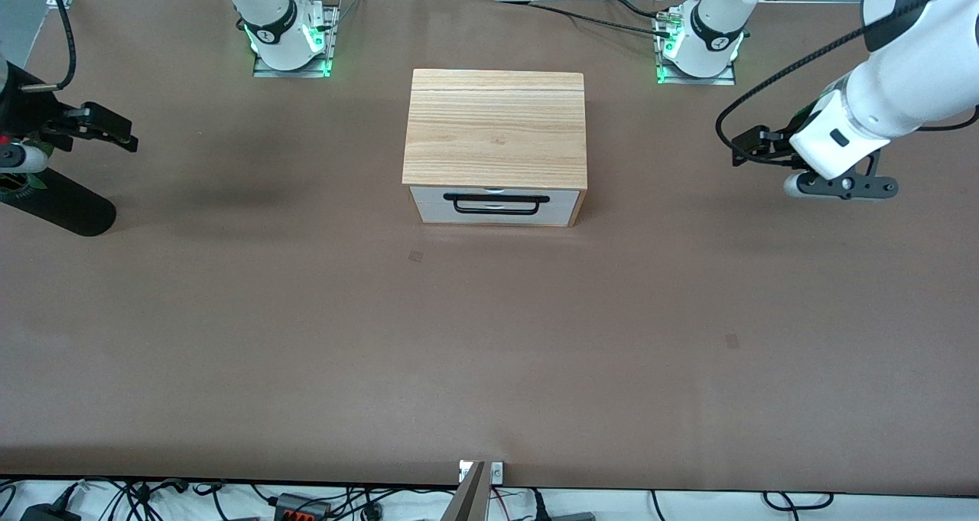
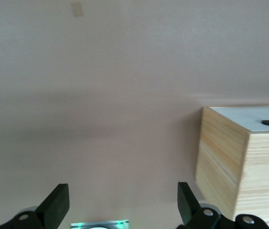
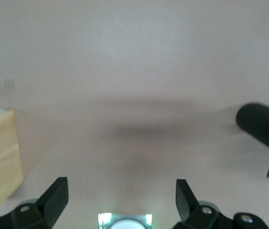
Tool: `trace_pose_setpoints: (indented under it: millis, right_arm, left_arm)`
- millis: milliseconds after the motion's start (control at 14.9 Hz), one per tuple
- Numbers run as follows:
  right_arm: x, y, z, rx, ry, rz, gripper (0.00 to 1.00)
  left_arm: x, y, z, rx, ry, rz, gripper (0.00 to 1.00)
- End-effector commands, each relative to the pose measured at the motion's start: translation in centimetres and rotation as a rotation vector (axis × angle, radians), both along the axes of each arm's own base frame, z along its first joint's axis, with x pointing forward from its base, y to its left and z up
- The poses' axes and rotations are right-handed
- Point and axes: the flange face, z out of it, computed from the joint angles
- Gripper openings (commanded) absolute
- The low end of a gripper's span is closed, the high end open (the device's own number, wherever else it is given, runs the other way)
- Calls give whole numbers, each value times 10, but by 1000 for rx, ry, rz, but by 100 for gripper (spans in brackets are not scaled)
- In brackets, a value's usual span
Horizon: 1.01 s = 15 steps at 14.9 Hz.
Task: Pull top drawer with both arms simultaneously
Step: 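Raise both grippers from rest toward the wooden box, then move both grippers inward toward the black drawer handle ends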
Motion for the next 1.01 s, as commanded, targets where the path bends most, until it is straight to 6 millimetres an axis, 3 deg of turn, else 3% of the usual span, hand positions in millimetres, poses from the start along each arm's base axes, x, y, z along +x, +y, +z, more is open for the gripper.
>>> trace_pose_setpoints:
  millis: [0,134,268,469,670,939]
  right_arm:
    - [-1,38,-30,-5,166,68,100]
    - [-4,74,-49,-13,238,133,100]
    - [5,106,-84,53,297,161,100]
    - [34,125,-141,320,313,76,100]
    - [53,150,-177,515,243,-16,100]
    - [58,188,-212,783,201,-99,100]
  left_arm:
    - [21,-16,-17,-121,17,8,100]
    - [32,-37,-37,-183,52,2,100]
    - [43,-64,-46,-251,75,-15,100]
    - [53,-83,-80,-403,169,30,100]
    - [71,-92,-105,-527,156,-2,100]
    - [87,-109,-152,-747,113,-68,100]
